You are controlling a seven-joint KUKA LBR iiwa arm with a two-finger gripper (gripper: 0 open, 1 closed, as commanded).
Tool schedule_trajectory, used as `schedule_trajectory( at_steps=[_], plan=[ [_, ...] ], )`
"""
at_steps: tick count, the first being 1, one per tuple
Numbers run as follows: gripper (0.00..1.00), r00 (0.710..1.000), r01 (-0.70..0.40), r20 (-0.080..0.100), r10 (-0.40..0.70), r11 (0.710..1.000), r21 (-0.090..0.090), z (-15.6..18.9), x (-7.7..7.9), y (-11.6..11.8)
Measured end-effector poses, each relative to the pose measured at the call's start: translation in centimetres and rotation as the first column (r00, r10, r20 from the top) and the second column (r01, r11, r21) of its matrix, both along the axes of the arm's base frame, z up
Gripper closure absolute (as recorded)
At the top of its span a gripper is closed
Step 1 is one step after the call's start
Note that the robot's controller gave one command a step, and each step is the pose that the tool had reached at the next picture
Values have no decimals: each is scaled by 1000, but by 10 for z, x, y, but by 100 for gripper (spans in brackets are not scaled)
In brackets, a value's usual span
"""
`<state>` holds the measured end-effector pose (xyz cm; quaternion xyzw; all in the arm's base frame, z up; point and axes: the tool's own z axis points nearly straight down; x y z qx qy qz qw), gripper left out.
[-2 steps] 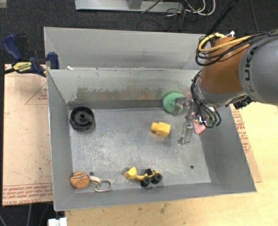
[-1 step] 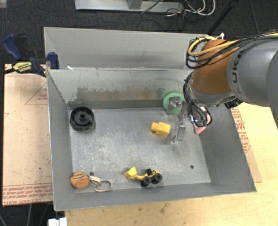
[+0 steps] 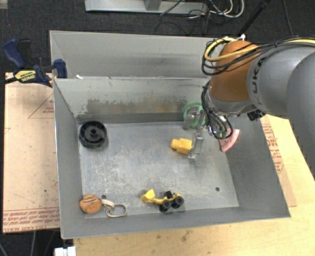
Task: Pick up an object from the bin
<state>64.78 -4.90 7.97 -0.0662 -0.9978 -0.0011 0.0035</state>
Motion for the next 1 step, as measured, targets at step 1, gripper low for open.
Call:
schedule_trajectory(
  at_steps=[1],
  plan=[
    [0, 999, 53, 9, -53, 999, -2, -4, -13, 14]
  ],
)
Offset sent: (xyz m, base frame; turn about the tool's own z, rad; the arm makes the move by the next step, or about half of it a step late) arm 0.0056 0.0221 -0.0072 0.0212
